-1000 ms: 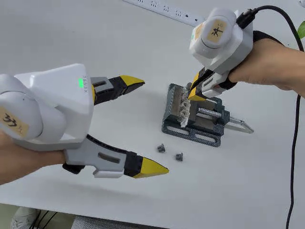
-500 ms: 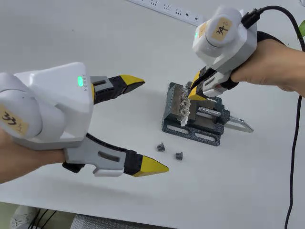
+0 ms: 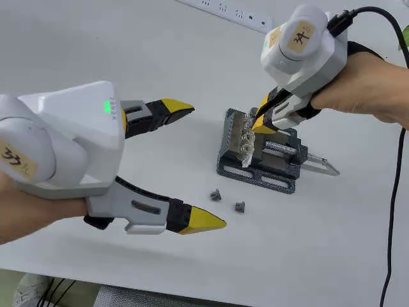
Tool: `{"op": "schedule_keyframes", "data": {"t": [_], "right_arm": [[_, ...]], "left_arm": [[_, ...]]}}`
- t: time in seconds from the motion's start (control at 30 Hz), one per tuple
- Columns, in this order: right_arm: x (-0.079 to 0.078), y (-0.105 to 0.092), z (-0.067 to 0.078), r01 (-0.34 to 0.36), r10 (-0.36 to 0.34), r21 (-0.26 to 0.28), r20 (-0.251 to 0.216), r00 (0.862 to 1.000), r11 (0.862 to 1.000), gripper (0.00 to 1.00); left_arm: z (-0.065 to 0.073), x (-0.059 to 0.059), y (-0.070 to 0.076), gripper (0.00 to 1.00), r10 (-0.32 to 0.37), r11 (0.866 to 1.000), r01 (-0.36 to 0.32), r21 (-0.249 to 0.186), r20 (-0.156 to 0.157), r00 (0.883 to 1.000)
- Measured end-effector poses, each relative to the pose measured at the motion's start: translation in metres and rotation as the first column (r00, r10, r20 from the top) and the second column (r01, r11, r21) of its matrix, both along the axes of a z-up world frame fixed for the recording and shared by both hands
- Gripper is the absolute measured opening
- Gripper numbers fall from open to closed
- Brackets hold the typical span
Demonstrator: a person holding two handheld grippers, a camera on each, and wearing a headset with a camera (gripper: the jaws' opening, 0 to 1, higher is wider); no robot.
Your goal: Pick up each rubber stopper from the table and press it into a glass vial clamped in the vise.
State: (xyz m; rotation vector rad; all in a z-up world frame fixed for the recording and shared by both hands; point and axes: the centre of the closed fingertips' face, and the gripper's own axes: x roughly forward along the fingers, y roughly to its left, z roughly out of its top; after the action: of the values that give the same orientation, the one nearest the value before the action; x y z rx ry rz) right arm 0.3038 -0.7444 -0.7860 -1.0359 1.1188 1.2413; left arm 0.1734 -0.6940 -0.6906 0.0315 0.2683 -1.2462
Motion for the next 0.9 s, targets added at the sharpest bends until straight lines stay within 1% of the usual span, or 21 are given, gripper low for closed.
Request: {"op": "schedule_keyframes", "data": {"t": [0.17, 0.27, 0.4, 0.43, 0.63, 0.73, 0.83, 0.9], "right_arm": [[0.0005, -0.0002, 0.0006, -0.004, 0.004, 0.003, -0.001, 1.000, 1.000, 0.07], [0.0001, 0.0003, 0.0010, 0.006, -0.006, 0.003, -0.006, 1.000, 1.000, 0.07], [-0.0011, 0.0008, 0.0015, 0.037, -0.037, 0.003, -0.017, 0.999, 0.999, 0.06], [-0.0005, 0.0012, 0.0014, 0.054, -0.054, -0.003, -0.024, 0.998, 0.999, 0.06], [-0.0025, 0.0018, 0.0019, 0.091, -0.093, -0.043, -0.046, 0.995, 0.995, 0.06], [-0.0049, 0.0007, 0.0025, 0.098, -0.102, -0.069, -0.050, 0.994, 0.993, 0.05], [-0.0016, 0.0036, 0.0007, 0.098, -0.103, -0.090, -0.052, 0.993, 0.991, 0.05], [-0.0032, 0.0014, 0.0009, 0.092, -0.098, -0.100, -0.052, 0.994, 0.991, 0.05]], "left_arm": [[-0.0011, 0.0003, 0.0009, 0.90, 0.002, 1.000, -0.002, 0.001, -0.003, 1.000], [-0.0008, -0.0001, 0.0009, 0.90, 0.003, 1.000, -0.003, -0.003, -0.005, 1.000], [-0.0025, -0.0012, 0.0011, 0.89, 0.003, 1.000, -0.003, 0.001, -0.008, 1.000], [-0.0024, -0.0015, 0.0012, 0.89, 0.004, 1.000, -0.004, -0.001, -0.007, 1.000], [-0.0037, -0.0017, 0.0019, 0.89, 0.006, 1.000, -0.006, -0.002, -0.011, 1.000], [-0.0037, -0.0016, 0.0016, 0.89, 0.008, 1.000, -0.008, -0.002, -0.012, 1.000], [-0.0037, -0.0018, 0.0015, 0.89, 0.008, 1.000, -0.008, -0.003, -0.012, 1.000], [-0.0035, -0.0018, 0.0017, 0.88, 0.010, 1.000, -0.010, -0.004, -0.011, 1.000]]}}
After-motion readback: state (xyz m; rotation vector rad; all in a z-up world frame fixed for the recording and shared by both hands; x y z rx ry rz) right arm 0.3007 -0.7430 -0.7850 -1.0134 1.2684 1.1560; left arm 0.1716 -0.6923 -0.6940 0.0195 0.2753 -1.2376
